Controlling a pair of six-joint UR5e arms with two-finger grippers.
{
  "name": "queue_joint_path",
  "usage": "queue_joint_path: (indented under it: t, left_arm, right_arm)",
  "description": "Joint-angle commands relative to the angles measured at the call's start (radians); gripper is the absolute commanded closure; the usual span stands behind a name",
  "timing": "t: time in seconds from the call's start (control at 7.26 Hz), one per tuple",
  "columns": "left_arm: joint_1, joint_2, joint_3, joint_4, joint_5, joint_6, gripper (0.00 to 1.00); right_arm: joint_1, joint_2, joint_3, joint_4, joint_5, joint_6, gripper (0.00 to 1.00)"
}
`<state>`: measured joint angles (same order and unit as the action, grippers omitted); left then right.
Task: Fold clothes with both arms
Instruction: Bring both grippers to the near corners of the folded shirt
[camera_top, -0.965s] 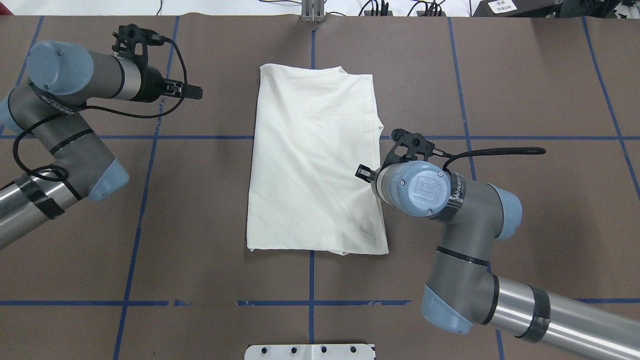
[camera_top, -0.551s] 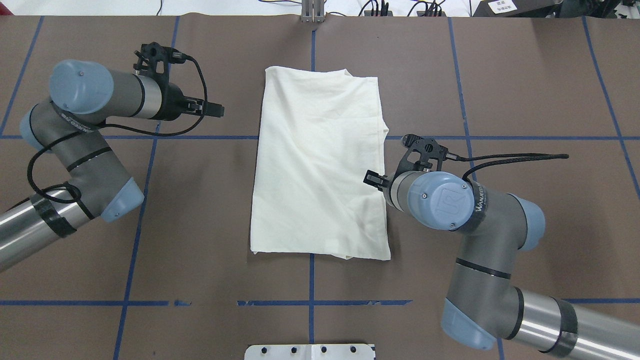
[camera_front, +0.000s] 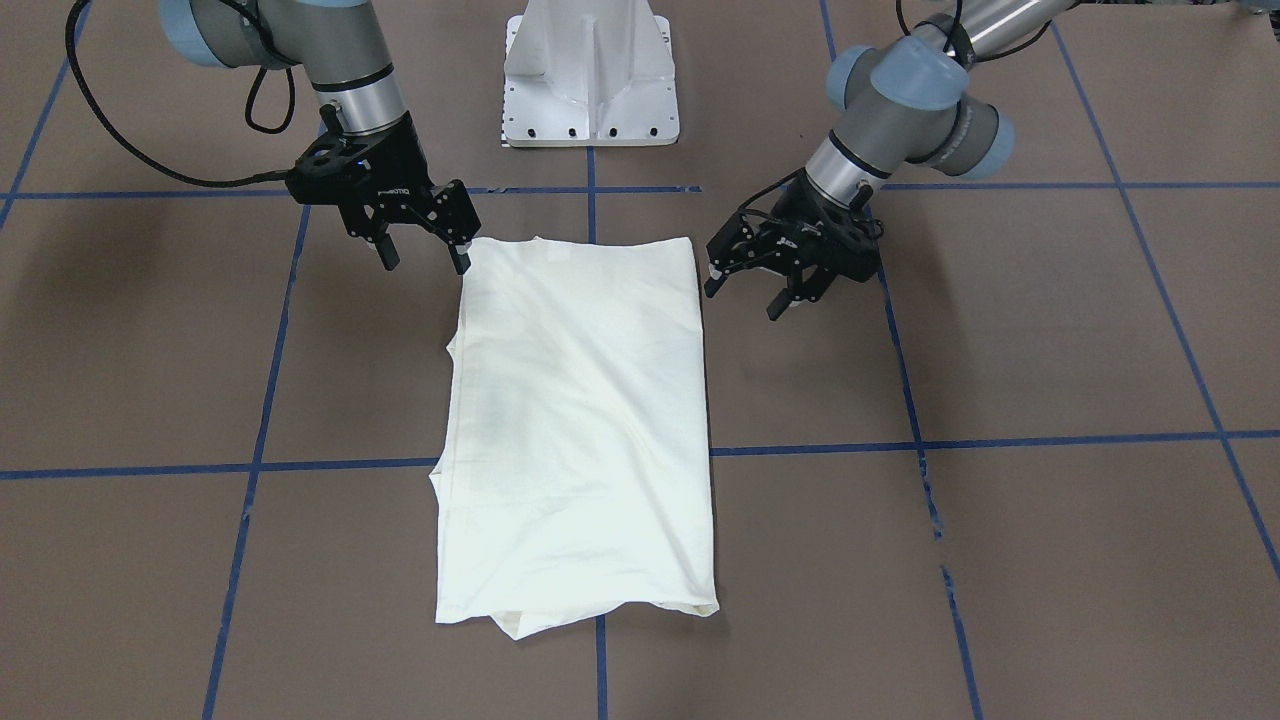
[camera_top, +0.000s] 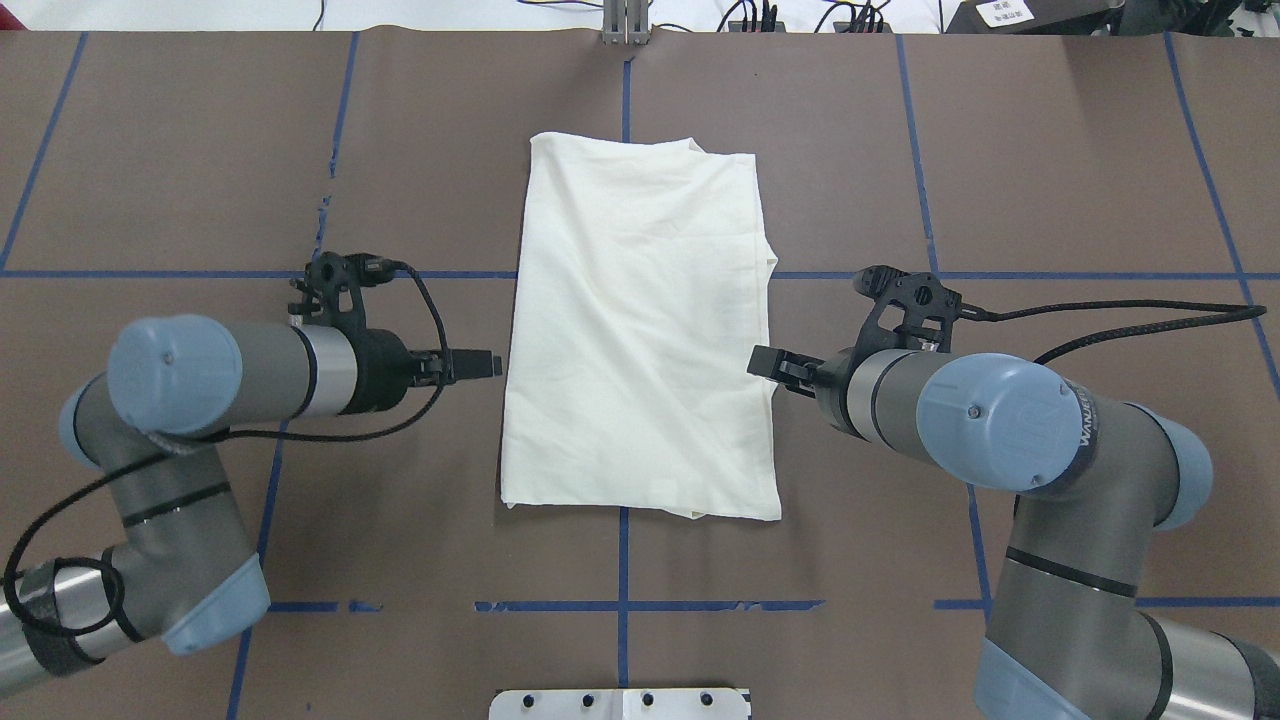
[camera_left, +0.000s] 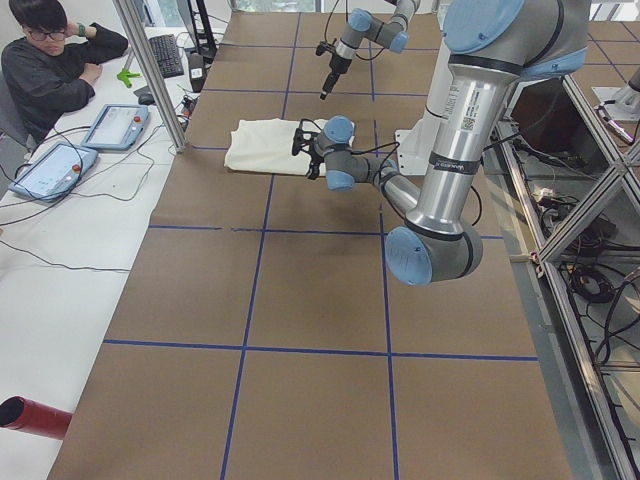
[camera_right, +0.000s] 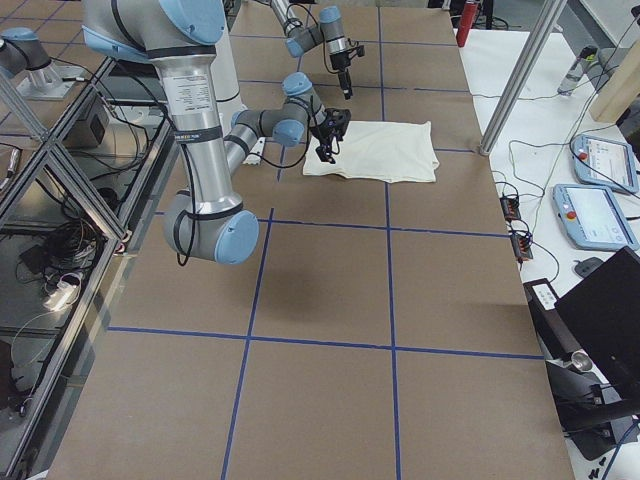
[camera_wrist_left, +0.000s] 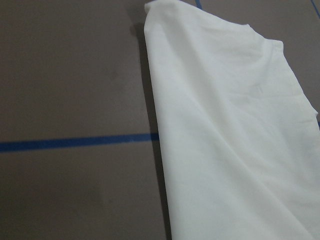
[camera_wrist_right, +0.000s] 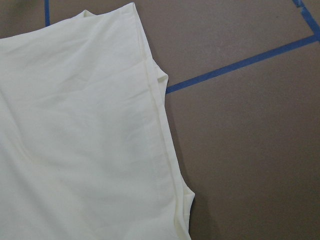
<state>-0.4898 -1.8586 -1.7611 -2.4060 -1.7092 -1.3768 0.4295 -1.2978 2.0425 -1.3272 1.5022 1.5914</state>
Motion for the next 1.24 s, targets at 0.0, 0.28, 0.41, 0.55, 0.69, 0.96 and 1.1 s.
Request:
queue_joint_path:
  t: [0.0,0.28,0.41,0.55,0.69,0.96,1.1]
  left_arm:
    - [0.149,0.021,-0.014,0.001,0.114,-0.183,0.39]
    - [0.217,0.021,-0.006,0.001,0.151,-0.237,0.45]
    - [0.217,0.024,-0.006,0.001,0.151,-0.237,0.48]
    - [0.217,0.026,-0.006,0.001,0.151,-0.238,0.50]
    - [0.217,0.026,-0.004,0.001,0.151,-0.238,0.51]
    - [0.217,0.026,0.000,0.002,0.151,-0.238,0.52]
    - [0.218,0.018,0.014,0.002,0.151,-0.238,0.53]
  right_arm:
    - [0.000,-0.001,0.004,0.000,0.000,0.001,0.00]
    - [0.000,-0.001,0.002,0.000,-0.002,0.002,0.00]
    - [0.000,-0.001,0.002,0.000,-0.002,0.002,0.00]
    - [-0.001,0.000,0.002,0.000,-0.002,0.002,0.00]
    - [0.000,0.000,0.002,0.000,-0.003,0.002,0.00]
    - [-0.002,0.000,0.002,0.000,-0.005,0.002,0.00]
    - [-0.002,-0.001,0.001,0.000,-0.005,0.002,0.00]
